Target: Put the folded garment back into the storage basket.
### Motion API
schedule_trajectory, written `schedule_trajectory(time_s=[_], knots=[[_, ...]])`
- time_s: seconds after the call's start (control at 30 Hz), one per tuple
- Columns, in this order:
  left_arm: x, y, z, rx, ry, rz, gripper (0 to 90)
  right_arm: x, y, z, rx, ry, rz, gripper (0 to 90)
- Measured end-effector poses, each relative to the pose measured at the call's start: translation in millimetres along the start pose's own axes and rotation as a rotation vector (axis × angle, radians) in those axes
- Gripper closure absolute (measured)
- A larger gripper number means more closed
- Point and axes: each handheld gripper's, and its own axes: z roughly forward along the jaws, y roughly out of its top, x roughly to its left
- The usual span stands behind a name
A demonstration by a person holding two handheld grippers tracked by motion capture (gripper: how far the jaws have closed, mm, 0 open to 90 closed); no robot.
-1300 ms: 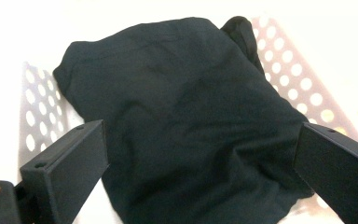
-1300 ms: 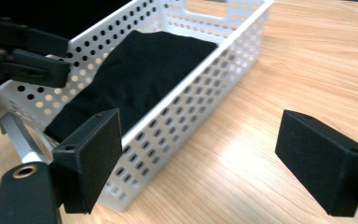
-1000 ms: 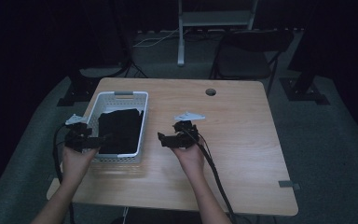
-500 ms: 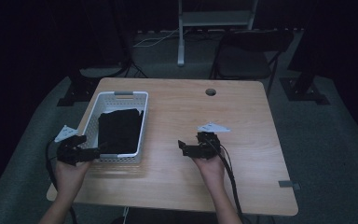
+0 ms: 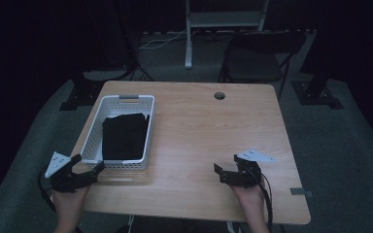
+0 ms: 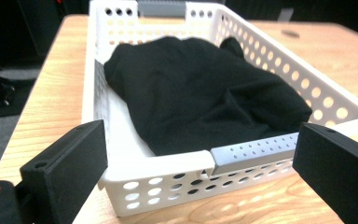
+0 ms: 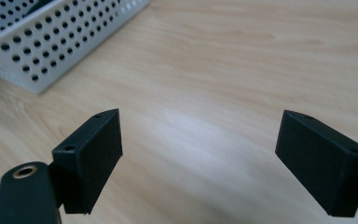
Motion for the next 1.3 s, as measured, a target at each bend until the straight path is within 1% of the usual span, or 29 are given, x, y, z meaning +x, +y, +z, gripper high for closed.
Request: schedule_trajectory(time_s=[0.07,0.1,0.13,0.2,0.27,0.33,0.37,0.4,0.5,0.53,0.57,0.6,0.63,0.67,0.7,0.73,0.77,0.83,0.87,0.93,1.0,1.03,1.1,1.17,1.2,1.27,1.3], knots=[[-0.3,-7.0,-2.5,-0.045,0.014,0.003,3.7,-7.3,-9.9,-6.7,-0.003,-0.019,0.007,14.0],[-0.3,-11.2,-3.9,-0.065,0.023,0.007,3.7,-10.8,-14.9,-9.5,-0.007,-0.019,0.008,14.0],[0.4,-14.8,-5.4,-0.093,0.013,-0.002,3.6,-14.4,-20.7,-12.7,-0.01,-0.034,0.005,14.0],[1.1,-21.2,-8.5,-0.143,0.006,0.004,3.6,-19.4,-28.9,-17.7,-0.015,-0.04,0.01,14.0],[0.7,-29.5,-11.5,-0.197,0.001,0.044,3.6,-24.8,-35.8,-21.8,-0.012,-0.052,0.022,14.0],[0.1,-37.5,-13.7,-0.239,0.016,0.086,3.6,-28.8,-39.3,-23.9,-0.009,-0.055,0.033,14.0],[0.9,-43.3,-15.0,-0.27,0.023,0.101,3.7,-30.4,-40.7,-24.9,-0.008,-0.059,0.039,14.0],[1.7,-45.6,-15.3,-0.279,0.029,0.101,3.7,-31.3,-42.1,-26.2,-0.013,-0.059,0.047,14.0],[6.9,-49.3,-11.7,-0.272,0.031,0.095,3.7,-31.6,-43.7,-26.5,-0.017,-0.063,0.05,13.9],[8.4,-50.7,-10.4,-0.268,0.04,0.093,3.7,-31.7,-44.4,-26.4,-0.02,-0.064,0.051,14.0],[10.4,-52.3,-9.4,-0.267,0.035,0.086,3.7,-31.3,-44.9,-26.3,-0.014,-0.066,0.058,13.9],[11.9,-53.9,-8.5,-0.269,0.023,0.071,3.7,-31.5,-45.7,-26.2,-0.013,-0.066,0.052,14.0],[12.9,-54.6,-7.9,-0.259,0.03,0.06,3.7,-31.7,-46.7,-26.5,-0.014,-0.07,0.052,14.0],[13.2,-54.8,-7.9,-0.268,0.024,0.059,3.7,-31.8,-47.7,-27.5,-0.013,-0.073,0.056,14.0],[13.4,-55.1,-8.1,-0.276,0.025,0.062,3.7,-32.3,-48.4,-28.1,-0.012,-0.075,0.054,13.9],[13.2,-55.0,-7.9,-0.273,0.029,0.067,3.7,-32.9,-49.2,-29.1,-0.013,-0.086,0.052,13.9],[13.3,-55.0,-7.8,-0.275,0.021,0.069,3.6,-33.7,-50.1,-30.6,-0.009,-0.099,0.053,13.9],[12.3,-55.3,-7.9,-0.279,0.033,0.076,3.6,-36.2,-51.8,-32.8,-0.013,-0.103,0.063,13.9],[12.0,-55.6,-8.0,-0.287,0.028,0.078,3.7,-37.9,-53.3,-34.5,-0.014,-0.114,0.066,13.9],[10.8,-55.8,-8.0,-0.291,0.035,0.086,3.6,-39.6,-54.7,-37.8,-0.017,-0.135,0.059,13.9],[11.0,-55.9,-7.9,-0.294,0.024,0.087,3.7,-41.7,-56.0,-40.8,-0.02,-0.152,0.05,13.9],[10.7,-56.0,-7.9,-0.295,0.026,0.088,3.7,-43.1,-56.4,-42.6,-0.024,-0.16,0.055,13.9],[10.6,-55.9,-7.4,-0.299,0.012,0.095,3.6,-46.4,-57.2,-45.3,-0.043,-0.172,0.066,14.0],[9.4,-56.0,-6.7,-0.304,0.008,0.105,3.7,-47.4,-58.1,-47.8,-0.069,-0.186,0.069,13.9],[8.8,-55.7,-6.0,-0.305,0.001,0.104,3.7,-46.6,-58.8,-49.4,-0.101,-0.185,0.062,13.9],[7.7,-55.5,-5.3,-0.303,0.0,0.104,3.6,-43.1,-58.9,-51.1,-0.143,-0.19,0.038,13.7],[7.1,-55.4,-4.8,-0.305,-0.008,0.099,3.7,-41.8,-58.9,-51.9,-0.16,-0.19,0.024,13.7]])
